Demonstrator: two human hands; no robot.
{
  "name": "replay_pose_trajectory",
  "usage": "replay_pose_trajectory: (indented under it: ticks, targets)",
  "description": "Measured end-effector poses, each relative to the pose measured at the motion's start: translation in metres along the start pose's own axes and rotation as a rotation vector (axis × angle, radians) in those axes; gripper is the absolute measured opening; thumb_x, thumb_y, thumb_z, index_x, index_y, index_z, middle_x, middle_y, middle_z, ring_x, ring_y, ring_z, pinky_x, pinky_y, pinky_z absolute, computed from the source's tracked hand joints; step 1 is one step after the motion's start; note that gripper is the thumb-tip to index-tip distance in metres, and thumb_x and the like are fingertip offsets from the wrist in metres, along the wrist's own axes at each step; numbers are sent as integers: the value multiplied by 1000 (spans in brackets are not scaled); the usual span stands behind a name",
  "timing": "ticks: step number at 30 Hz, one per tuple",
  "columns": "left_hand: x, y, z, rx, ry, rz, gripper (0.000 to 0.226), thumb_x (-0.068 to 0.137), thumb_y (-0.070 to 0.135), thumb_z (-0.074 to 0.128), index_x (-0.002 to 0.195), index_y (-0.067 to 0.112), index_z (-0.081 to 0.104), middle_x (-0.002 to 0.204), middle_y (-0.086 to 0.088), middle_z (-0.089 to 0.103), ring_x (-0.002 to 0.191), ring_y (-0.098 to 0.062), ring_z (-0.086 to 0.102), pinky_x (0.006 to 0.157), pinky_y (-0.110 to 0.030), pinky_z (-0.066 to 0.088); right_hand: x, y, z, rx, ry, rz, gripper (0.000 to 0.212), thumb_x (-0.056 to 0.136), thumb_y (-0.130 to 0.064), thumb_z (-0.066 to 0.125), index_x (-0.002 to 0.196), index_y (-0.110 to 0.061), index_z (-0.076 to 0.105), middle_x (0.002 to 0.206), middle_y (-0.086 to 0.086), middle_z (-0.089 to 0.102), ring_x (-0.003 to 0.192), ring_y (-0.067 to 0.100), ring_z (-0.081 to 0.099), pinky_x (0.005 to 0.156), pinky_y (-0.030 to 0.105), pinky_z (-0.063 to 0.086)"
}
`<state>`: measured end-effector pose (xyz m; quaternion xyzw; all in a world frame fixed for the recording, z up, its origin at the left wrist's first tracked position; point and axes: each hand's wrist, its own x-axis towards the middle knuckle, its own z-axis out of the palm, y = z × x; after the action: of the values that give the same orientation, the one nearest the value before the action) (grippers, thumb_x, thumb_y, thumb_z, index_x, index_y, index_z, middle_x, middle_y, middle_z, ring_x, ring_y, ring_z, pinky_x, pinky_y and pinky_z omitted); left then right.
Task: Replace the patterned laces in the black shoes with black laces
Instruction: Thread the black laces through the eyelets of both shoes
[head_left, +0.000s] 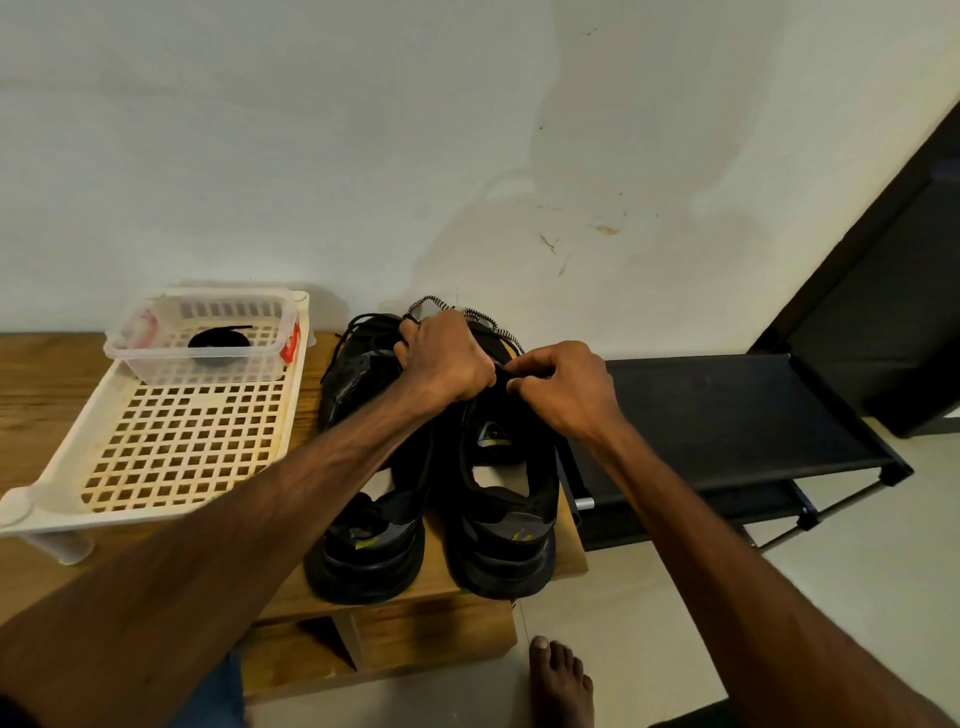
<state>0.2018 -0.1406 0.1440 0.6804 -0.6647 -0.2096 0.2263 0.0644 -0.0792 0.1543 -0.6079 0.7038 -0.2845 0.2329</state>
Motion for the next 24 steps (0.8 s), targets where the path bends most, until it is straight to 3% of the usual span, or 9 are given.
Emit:
replay_pose_trajectory:
  ticks: [10, 15, 17, 20, 24]
  targets:
    - [0, 1, 1, 74, 13, 59, 24, 80, 24, 79, 104, 22, 77, 134, -2, 58, 127, -32, 35, 98, -41, 33, 1, 0, -5, -22, -7, -18, 29, 83, -20, 77, 112, -25, 79, 109, -5, 78, 100, 8, 71, 96, 33, 58]
    - [-1, 0, 1, 39, 32, 48, 20, 81, 29, 79, 100, 22, 77, 127, -2, 62, 124, -31, 37, 92, -40, 31, 5, 2, -4, 36, -29, -35, 22, 95, -41, 68, 103, -24, 80, 91, -7, 77, 84, 9, 71, 85, 35, 61]
    - [-1, -2, -1, 57, 56, 65, 21, 78, 33, 81, 97, 24, 78, 124, 0, 62, 122, -30, 38, 90, -41, 31, 9, 5, -5, 138, -42, 1, 22, 101, -33, 62, 101, -21, 80, 83, -3, 75, 73, 12, 71, 77, 41, 64]
    - [-2, -5, -5, 113, 67, 107, 32, 71, 46, 87, 94, 25, 79, 125, 1, 61, 123, -29, 37, 91, -42, 32, 12, 9, -5, 164, -38, 12, 14, 98, -17, 68, 106, -17, 79, 84, 0, 76, 67, 9, 72, 68, 33, 64]
    - [-5, -5, -5, 92, 63, 167, 12, 82, 29, 78, 93, 23, 79, 130, -1, 59, 123, -28, 35, 89, -36, 29, 16, 11, 2, 24, 48, -104, 10, 88, -21, 80, 98, -22, 82, 83, -6, 77, 62, 2, 71, 69, 32, 65]
